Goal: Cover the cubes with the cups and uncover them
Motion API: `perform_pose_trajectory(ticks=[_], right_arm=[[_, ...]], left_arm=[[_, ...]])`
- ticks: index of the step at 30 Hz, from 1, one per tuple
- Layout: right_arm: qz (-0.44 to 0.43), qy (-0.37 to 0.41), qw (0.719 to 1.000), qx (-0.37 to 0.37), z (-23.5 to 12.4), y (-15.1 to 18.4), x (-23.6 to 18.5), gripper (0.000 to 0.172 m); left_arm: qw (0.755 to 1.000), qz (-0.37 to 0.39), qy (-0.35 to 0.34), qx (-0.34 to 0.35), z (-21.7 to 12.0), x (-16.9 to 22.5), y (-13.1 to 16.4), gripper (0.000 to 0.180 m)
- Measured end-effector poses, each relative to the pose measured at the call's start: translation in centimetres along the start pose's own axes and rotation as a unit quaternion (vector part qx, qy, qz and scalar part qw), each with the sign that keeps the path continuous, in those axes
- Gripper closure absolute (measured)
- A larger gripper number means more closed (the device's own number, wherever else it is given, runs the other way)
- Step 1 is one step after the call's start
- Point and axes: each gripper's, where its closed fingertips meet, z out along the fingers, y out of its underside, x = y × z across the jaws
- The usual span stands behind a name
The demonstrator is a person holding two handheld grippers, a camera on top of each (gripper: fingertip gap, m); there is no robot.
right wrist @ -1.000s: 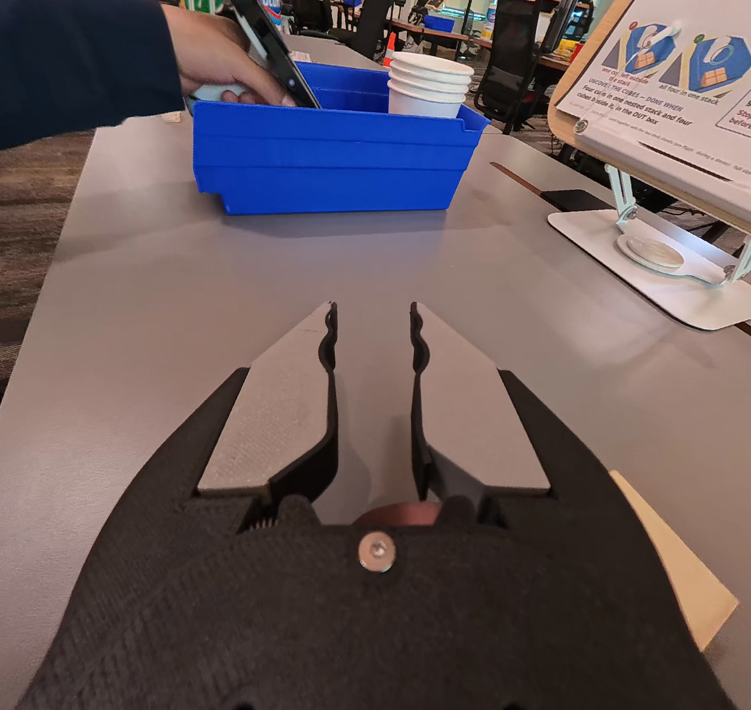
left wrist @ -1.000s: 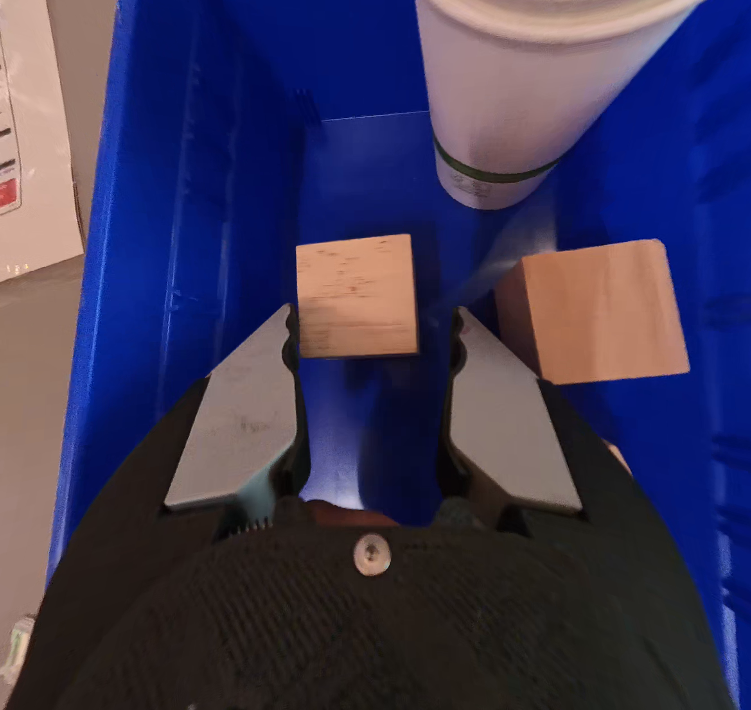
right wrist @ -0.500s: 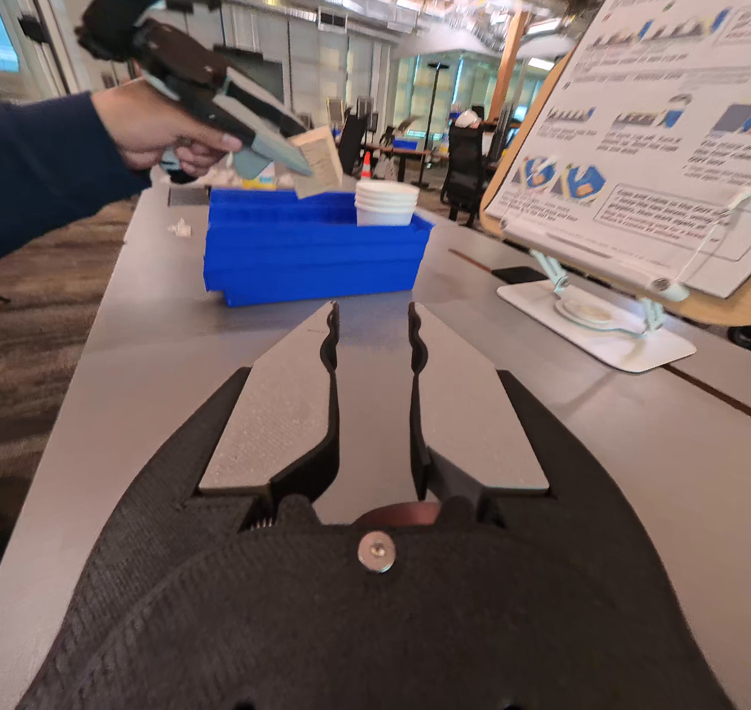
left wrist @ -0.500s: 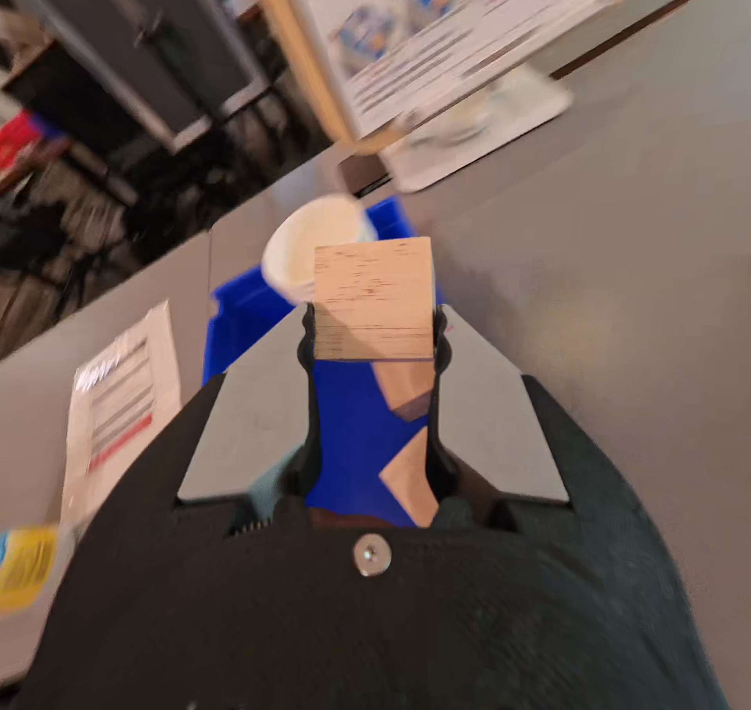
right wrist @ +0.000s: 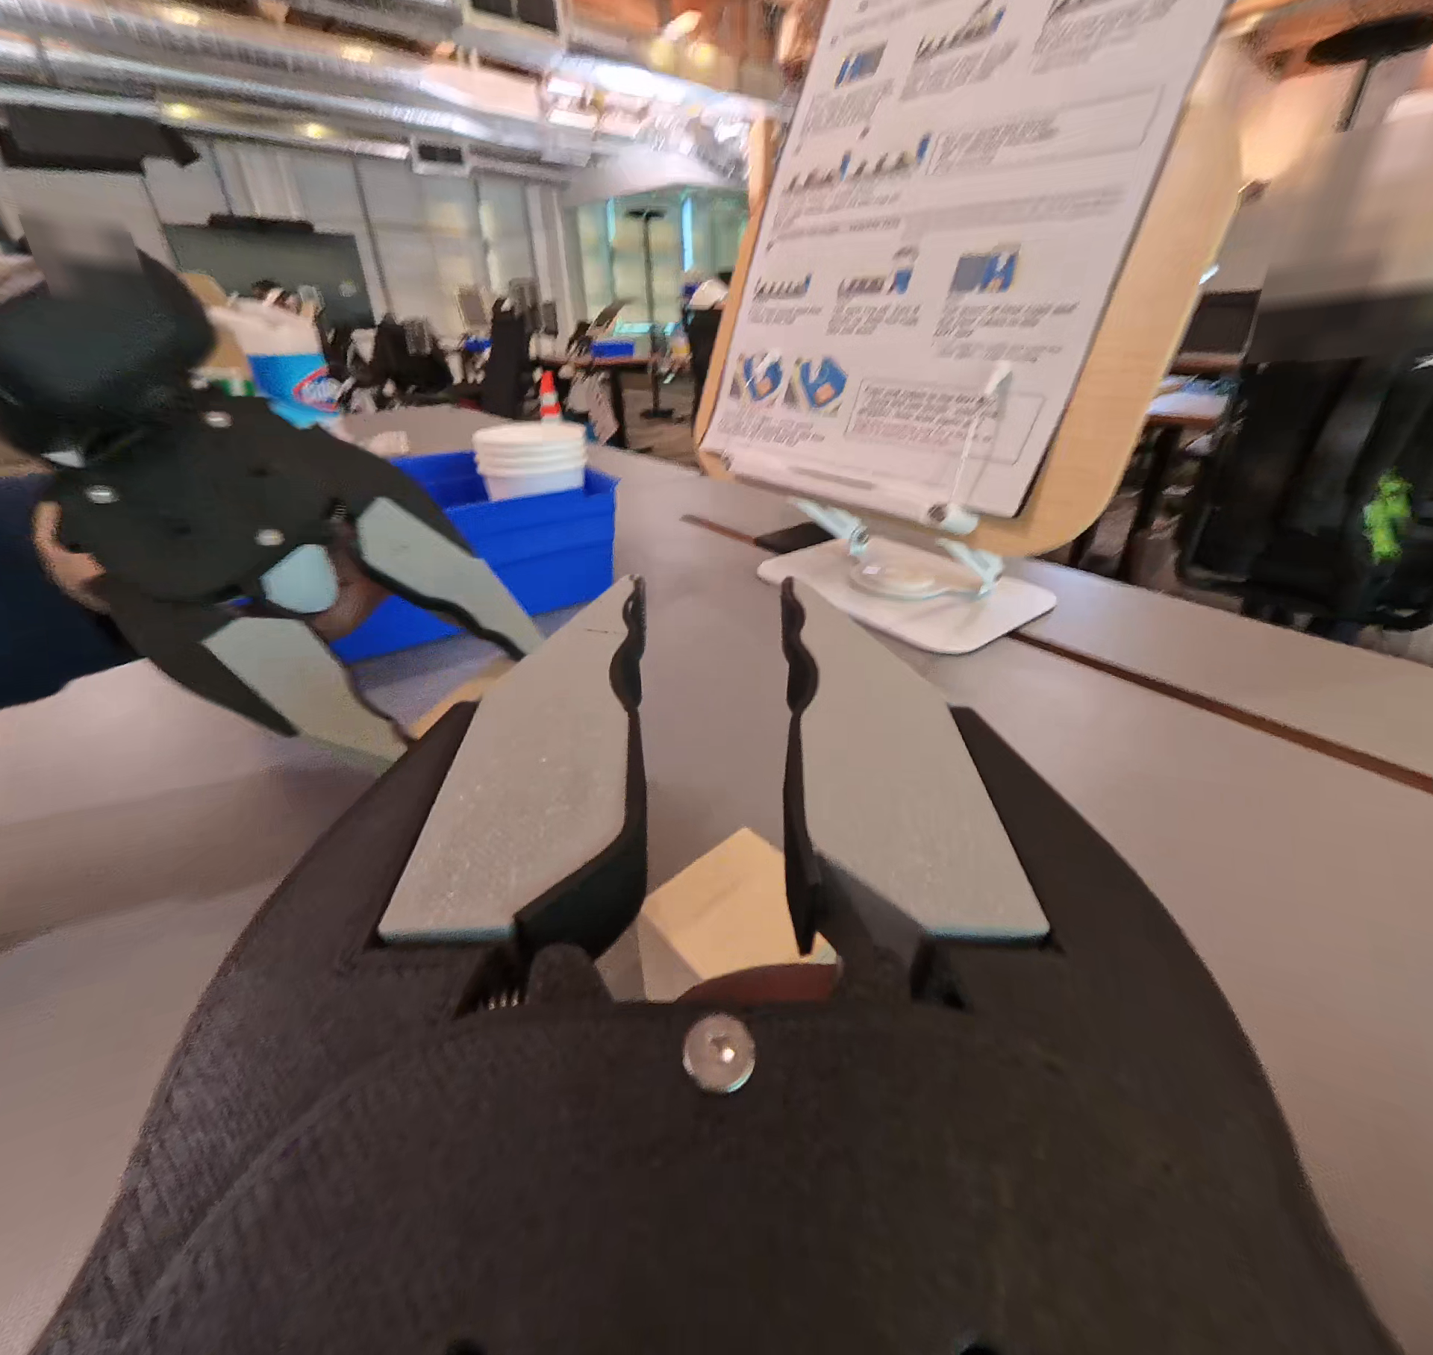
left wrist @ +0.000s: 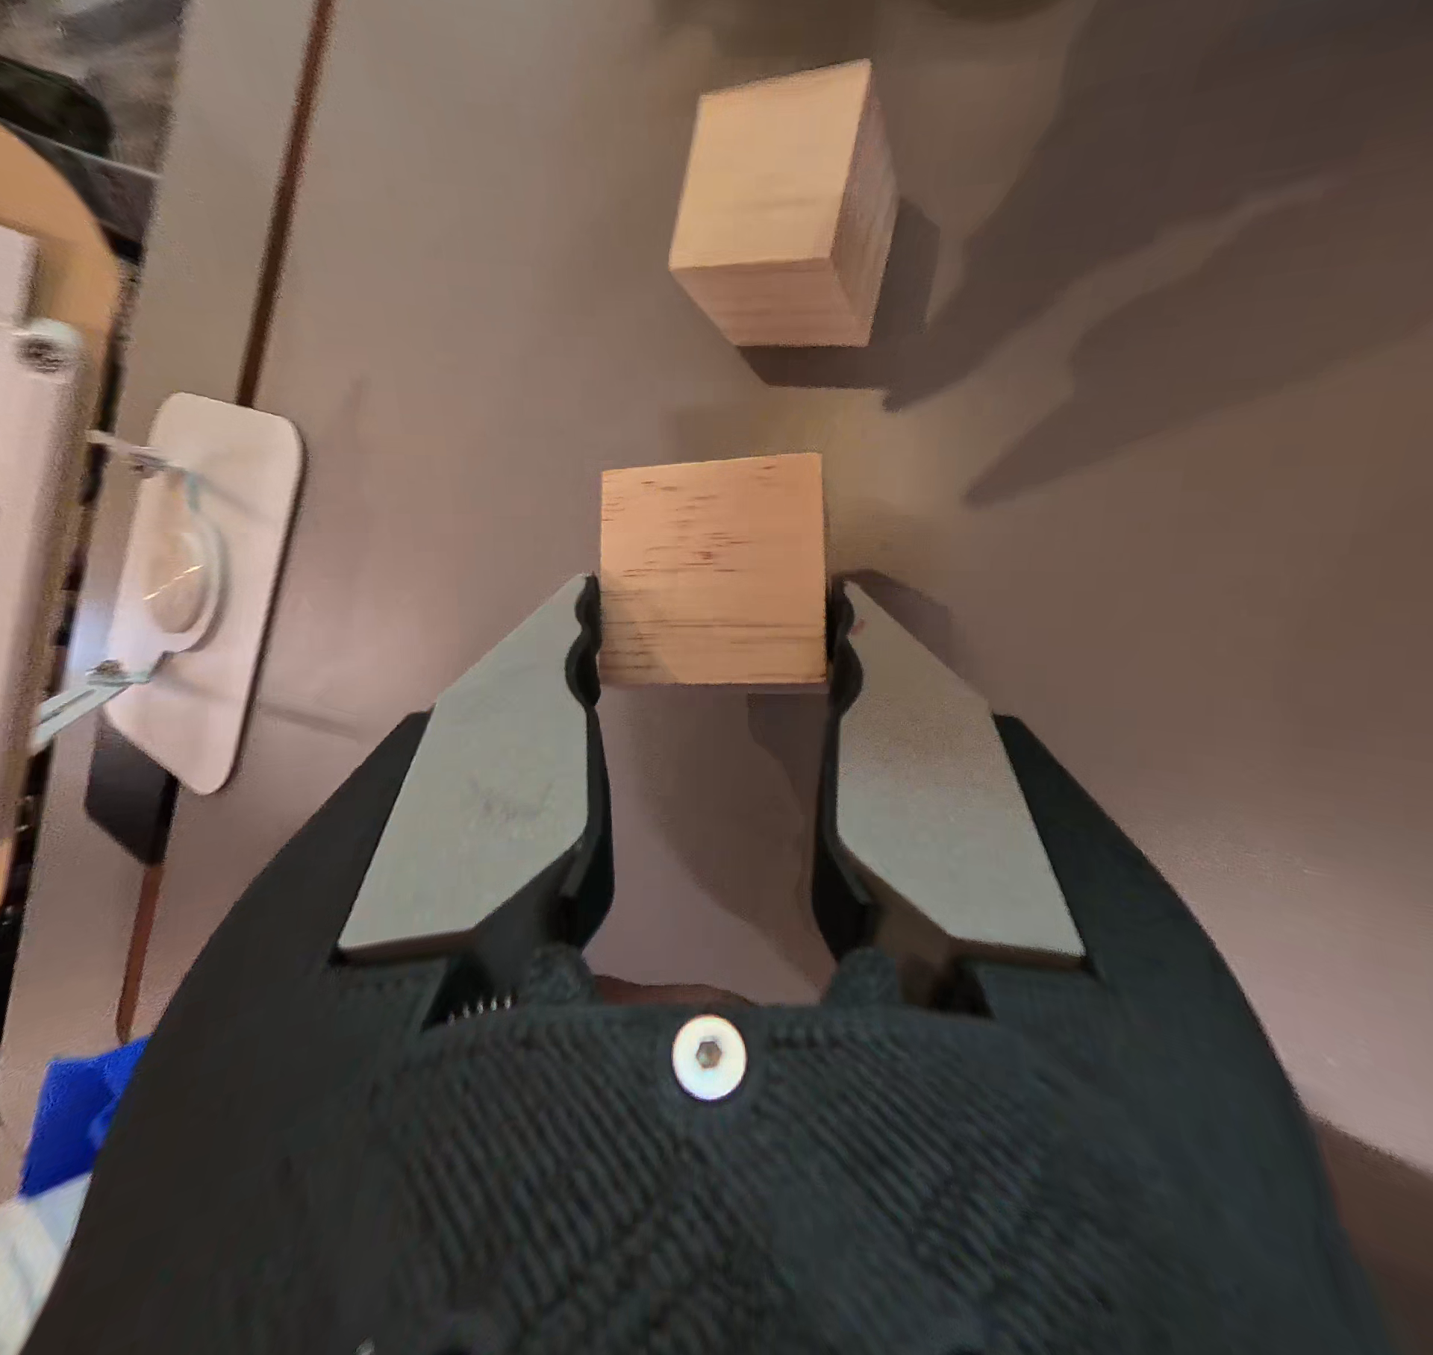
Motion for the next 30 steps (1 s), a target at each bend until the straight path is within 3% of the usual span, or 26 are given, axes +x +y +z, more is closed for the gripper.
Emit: perform_pose_trajectory(ticks=[3,6,10,13,15,20,25,30], right_arm=[[0.011,-0.048,0.997,-0.062,0.6,2.1,-1.2,0.138],[-0.003,-0.074,0.985,-0.157,0.9,5.5,-2.1,0.138],[-0.084,-0.049,0.961,-0.259,0.6,9.1,-1.7,0.145],[-0.177,-0.014,0.932,-0.316,0.3,11.4,-0.7,0.149],[-0.232,-0.004,0.920,-0.316,0.3,11.6,-0.5,0.154],[-0.281,-0.001,0.902,-0.327,-0.6,11.1,0.1,0.172],[-0.250,0.005,0.914,-0.319,-1.0,10.4,0.9,0.172],[-0.232,0.016,0.941,-0.248,-0.1,7.9,0.0,0.172]], left_arm=[[0.999,0.013,0.032,-0.020,3.0,0.5,0.8,0.122],[0.998,0.010,0.056,0.008,4.1,0.4,0.3,0.121],[0.996,0.012,0.082,0.043,4.4,0.4,0.0,0.121],[0.995,0.040,0.052,0.072,5.0,0.4,0.3,0.114],[0.993,0.060,0.012,0.100,5.3,0.3,0.2,0.108],[0.992,0.061,0.000,0.111,5.3,0.1,0.4,0.108],[0.990,0.058,-0.016,0.124,4.2,-0.2,1.0,0.106],[0.990,0.019,-0.004,0.143,3.5,-0.1,1.4,0.109]])
